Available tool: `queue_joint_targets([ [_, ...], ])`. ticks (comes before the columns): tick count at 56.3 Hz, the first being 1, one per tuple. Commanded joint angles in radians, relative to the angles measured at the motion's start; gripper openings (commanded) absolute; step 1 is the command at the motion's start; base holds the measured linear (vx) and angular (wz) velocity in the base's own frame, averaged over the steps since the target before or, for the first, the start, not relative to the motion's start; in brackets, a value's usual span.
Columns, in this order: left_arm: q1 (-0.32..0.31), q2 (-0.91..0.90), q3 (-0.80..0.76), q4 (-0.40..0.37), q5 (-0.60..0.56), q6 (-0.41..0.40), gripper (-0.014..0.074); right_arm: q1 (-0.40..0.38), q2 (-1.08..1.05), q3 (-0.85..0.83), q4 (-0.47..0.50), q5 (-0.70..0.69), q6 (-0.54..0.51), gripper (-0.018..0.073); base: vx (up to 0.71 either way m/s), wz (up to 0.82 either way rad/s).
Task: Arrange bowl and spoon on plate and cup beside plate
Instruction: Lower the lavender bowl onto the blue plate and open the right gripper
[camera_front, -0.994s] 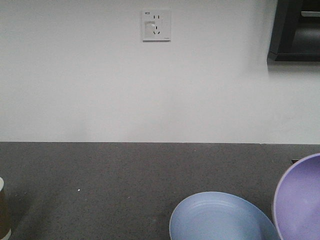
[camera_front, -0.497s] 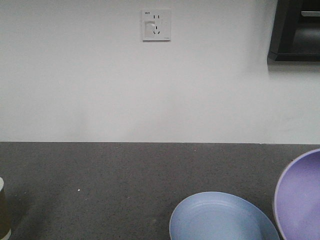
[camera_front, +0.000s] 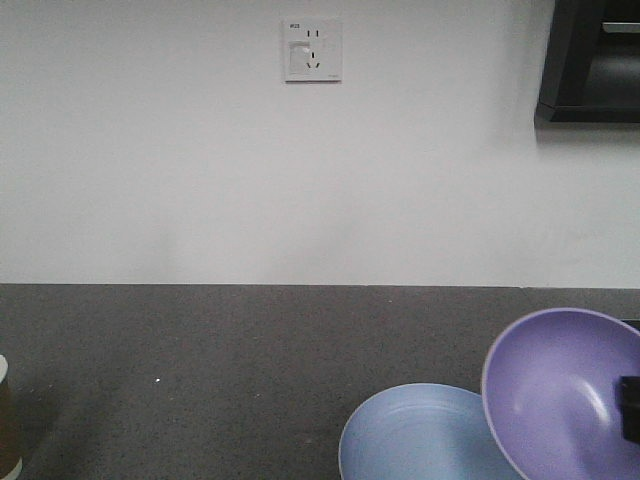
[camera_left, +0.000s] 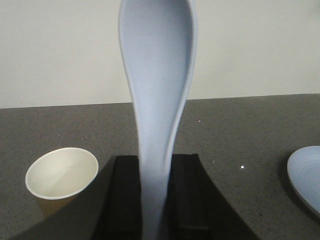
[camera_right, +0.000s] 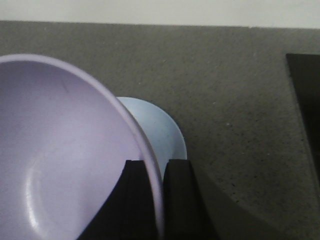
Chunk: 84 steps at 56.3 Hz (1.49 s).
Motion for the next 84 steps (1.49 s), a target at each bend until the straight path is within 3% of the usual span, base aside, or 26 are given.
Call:
queue_joint_targets([
  [1, -0.006, 0.0, -0.026, -0.007, -0.063, -0.006, -0.0006, 0.049, 0.136, -0.124, 0.037, -0.016, -0.027, -0.0008, 0.0, 0.0],
  [12, -0.006, 0.0, -0.026, -0.007, -0.009, -0.006, -0.0006, 0.157, 0.403, -0.265, 0.03, 0.049, -0.025, -0.0008, 0.0, 0.0],
  [24, -0.006, 0.0, -0.026, -0.007, 0.048, -0.006, -0.0006, 0.161, 0.601, -0.344, 0.032, 0.054, -0.02, -0.0008, 0.0, 0.0],
  [47, -0.006, 0.0, -0.026, -0.008, 0.077, -0.006, -0.0006, 0.161, 0.709, -0.344, 0.009, -0.004, -0.078, 0.0027, 0.0, 0.0],
  [59, -0.006, 0.0, -0.026, -0.01, 0.08, -0.011, -0.0006, 0.161, 0.712, -0.34, 0.016, -0.006, -0.092, 0.0151, 0.0, 0.0],
  [84, -0.006, 0.0, -0.026, -0.01, 0.127, -0.011, -0.0006, 0.161, 0.712, -0.342, -0.01, -0.016, -0.09, 0.0528, 0.0, 0.0],
])
